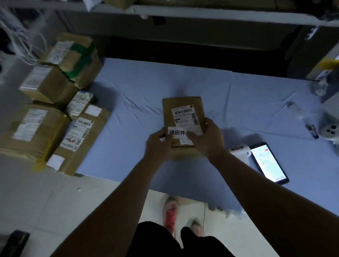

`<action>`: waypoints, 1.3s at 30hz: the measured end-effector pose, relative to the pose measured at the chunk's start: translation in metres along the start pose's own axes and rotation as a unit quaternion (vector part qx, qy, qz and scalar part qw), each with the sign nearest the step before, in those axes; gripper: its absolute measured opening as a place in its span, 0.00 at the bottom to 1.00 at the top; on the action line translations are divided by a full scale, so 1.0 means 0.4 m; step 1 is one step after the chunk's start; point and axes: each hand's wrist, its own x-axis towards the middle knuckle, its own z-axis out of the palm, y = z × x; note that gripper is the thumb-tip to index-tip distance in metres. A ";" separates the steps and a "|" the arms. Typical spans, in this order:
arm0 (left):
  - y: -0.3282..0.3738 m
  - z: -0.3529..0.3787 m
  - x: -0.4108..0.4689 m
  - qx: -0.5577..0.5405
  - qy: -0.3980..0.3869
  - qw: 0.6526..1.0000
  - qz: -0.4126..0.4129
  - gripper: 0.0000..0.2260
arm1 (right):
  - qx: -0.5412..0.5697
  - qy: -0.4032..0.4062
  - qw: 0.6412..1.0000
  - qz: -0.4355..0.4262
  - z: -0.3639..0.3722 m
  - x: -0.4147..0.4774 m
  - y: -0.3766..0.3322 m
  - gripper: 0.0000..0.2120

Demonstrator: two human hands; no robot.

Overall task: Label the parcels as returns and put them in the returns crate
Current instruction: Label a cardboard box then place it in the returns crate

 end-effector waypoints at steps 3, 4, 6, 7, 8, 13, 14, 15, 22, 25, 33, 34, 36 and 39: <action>0.028 -0.103 -0.042 -0.031 0.056 0.998 -0.001 0.13 | 0.019 -0.029 0.999 -0.037 0.030 -0.031 -0.109 0.21; 0.038 -0.143 -0.057 -0.042 0.080 0.996 0.004 0.11 | 0.030 -0.039 0.997 -0.051 0.045 -0.044 -0.149 0.22; 0.059 -0.230 -0.096 -0.060 0.135 0.989 0.021 0.08 | 0.050 -0.056 0.994 -0.077 0.081 -0.075 -0.233 0.22; 0.069 -0.275 -0.119 -0.067 0.162 0.984 0.030 0.08 | 0.053 -0.064 0.993 -0.088 0.101 -0.095 -0.278 0.23; 0.077 -0.323 -0.140 -0.075 0.188 0.979 0.035 0.08 | 0.056 -0.071 0.991 -0.100 0.122 -0.115 -0.326 0.23; 0.079 -0.575 -0.226 -0.085 0.268 0.957 0.071 0.06 | 0.076 -0.115 0.976 -0.168 0.255 -0.212 -0.543 0.27; 0.069 -0.625 -0.242 -0.087 0.274 0.954 0.079 0.05 | 0.074 -0.123 0.974 -0.176 0.294 -0.231 -0.577 0.30; 0.055 -0.678 -0.257 -0.092 0.278 0.953 0.083 0.06 | 0.077 -0.128 0.972 -0.184 0.329 -0.256 -0.611 0.31; -0.095 -1.110 -0.315 -0.108 0.282 0.948 0.099 0.09 | 0.106 -0.156 0.960 -0.206 0.643 -0.441 -0.863 0.34; -0.174 -1.285 -0.325 -0.105 0.276 0.950 0.098 0.09 | 0.100 -0.167 0.958 -0.212 0.799 -0.507 -0.943 0.29; -0.378 -1.637 -0.183 -0.112 0.255 0.958 0.068 0.10 | 0.076 -0.211 0.959 -0.175 1.185 -0.511 -1.096 0.24; -0.407 -1.678 -0.140 -0.105 0.249 0.961 0.058 0.11 | 0.078 -0.215 0.958 -0.171 1.238 -0.491 -1.110 0.23; -0.459 -1.754 -0.050 -0.081 0.238 0.967 0.039 0.11 | 0.082 -0.212 0.959 -0.168 1.358 -0.436 -1.129 0.24; -0.548 -1.848 0.101 -0.058 0.202 0.978 0.006 0.09 | 0.070 -0.193 0.968 -0.145 1.559 -0.340 -1.132 0.25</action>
